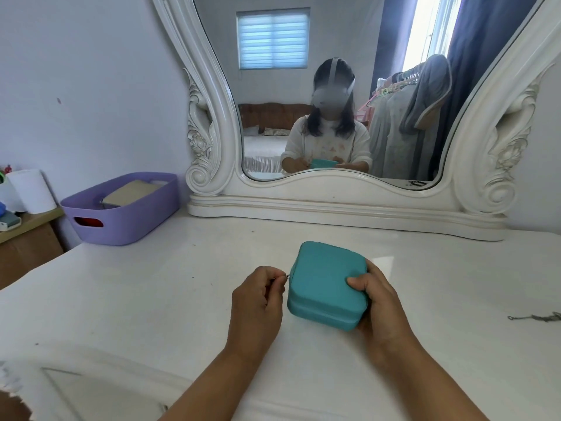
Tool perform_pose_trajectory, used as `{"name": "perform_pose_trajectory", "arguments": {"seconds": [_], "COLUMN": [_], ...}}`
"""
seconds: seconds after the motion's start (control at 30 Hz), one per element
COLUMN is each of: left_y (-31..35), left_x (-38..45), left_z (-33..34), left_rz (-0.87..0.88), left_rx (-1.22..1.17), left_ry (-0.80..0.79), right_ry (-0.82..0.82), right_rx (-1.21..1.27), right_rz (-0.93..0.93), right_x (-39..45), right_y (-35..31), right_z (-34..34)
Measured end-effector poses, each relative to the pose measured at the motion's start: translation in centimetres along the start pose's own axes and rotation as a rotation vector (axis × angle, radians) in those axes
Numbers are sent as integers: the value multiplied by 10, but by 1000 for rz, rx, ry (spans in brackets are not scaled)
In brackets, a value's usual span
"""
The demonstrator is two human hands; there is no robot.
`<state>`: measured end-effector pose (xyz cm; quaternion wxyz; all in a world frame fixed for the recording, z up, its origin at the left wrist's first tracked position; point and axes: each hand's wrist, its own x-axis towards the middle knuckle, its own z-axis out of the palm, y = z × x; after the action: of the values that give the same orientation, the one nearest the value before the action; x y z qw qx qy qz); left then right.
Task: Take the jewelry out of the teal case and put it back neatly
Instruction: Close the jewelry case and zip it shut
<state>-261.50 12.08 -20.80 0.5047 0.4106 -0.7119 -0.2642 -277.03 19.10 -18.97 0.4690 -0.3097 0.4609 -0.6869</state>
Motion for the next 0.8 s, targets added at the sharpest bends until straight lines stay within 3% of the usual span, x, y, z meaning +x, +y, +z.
{"name": "perform_pose_trajectory", "arguments": {"seconds": [0.17, 0.37, 0.53, 0.6, 0.67, 0.73, 0.8], "left_y": [4, -6, 0, 1, 2, 1, 0], "left_x": [5, 8, 8, 3, -2, -3, 1], "left_z": [-9, -18, -18, -18, -14, -8, -8], "left_rz": [-155, -336, -165, -70, 2, 78, 102], "left_rx": [-222, -384, -393, -428, -273, -113, -112], "left_ry": [10, -252, -131, -350, -581, -602, -576], "right_ry": [-272, -319, -234, -189, -134, -119, -185], "right_rx": [-14, -9, -51, -53, -76, -157, -380], "right_rz": [103, 189, 127, 112, 100, 65, 26], "right_x": [0, 5, -2, -5, -8, -14, -21], "right_y": [2, -3, 3, 4, 5, 6, 4], "right_z": [0, -12, -4, 1, 1, -1, -8]}}
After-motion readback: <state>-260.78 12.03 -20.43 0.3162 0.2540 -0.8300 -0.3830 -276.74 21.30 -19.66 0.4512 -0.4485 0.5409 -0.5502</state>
